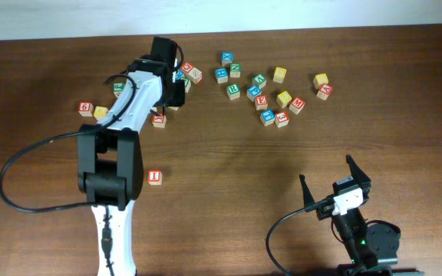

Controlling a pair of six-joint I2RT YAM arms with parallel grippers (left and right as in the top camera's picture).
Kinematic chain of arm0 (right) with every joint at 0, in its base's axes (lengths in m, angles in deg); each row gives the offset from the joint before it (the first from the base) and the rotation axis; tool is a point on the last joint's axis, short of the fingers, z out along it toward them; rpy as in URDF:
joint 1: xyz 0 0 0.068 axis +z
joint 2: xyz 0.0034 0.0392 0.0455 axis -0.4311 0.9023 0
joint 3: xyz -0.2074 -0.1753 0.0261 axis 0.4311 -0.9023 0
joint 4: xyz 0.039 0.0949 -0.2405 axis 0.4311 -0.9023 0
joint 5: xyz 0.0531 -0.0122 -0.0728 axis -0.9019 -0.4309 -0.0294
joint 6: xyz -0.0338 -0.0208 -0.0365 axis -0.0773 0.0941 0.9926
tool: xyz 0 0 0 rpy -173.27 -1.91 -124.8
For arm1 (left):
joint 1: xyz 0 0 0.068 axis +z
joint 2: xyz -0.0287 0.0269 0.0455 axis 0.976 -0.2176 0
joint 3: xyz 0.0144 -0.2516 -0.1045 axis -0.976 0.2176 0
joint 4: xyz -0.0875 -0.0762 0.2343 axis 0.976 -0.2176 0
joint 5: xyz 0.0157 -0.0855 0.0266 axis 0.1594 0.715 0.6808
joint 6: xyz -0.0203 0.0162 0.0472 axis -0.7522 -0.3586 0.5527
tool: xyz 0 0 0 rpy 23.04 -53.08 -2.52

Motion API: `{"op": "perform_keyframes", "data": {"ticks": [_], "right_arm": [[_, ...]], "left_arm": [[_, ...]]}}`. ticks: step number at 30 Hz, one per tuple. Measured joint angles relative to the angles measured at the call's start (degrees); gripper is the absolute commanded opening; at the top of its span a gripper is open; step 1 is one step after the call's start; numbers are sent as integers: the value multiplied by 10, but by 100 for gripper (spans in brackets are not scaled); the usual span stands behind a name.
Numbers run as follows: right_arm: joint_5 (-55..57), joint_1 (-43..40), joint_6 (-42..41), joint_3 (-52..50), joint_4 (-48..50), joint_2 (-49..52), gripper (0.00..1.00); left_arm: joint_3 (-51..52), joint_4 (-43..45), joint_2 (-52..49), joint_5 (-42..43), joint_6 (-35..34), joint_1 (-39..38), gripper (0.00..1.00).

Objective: Spell out ICRA
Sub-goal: 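Lower the left gripper onto the yellow C block and close it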

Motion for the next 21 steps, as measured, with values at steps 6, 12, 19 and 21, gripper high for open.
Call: {"op": "perform_keyframes", "data": {"ticks": [6,12,19,21], "right_arm": [[0,0,0,0,0,0,98],[0,0,0,0,0,0,98],[0,0,0,0,0,0,98],[0,0,0,0,0,0,98]], "left_arm": [[0,1,-17,0,0,0,20],[-1,2,-17,-2,2,0,12],[-7,-47,-14,-2,2,0,11],[-6,-69,-9,-2,2,0,11]]}}
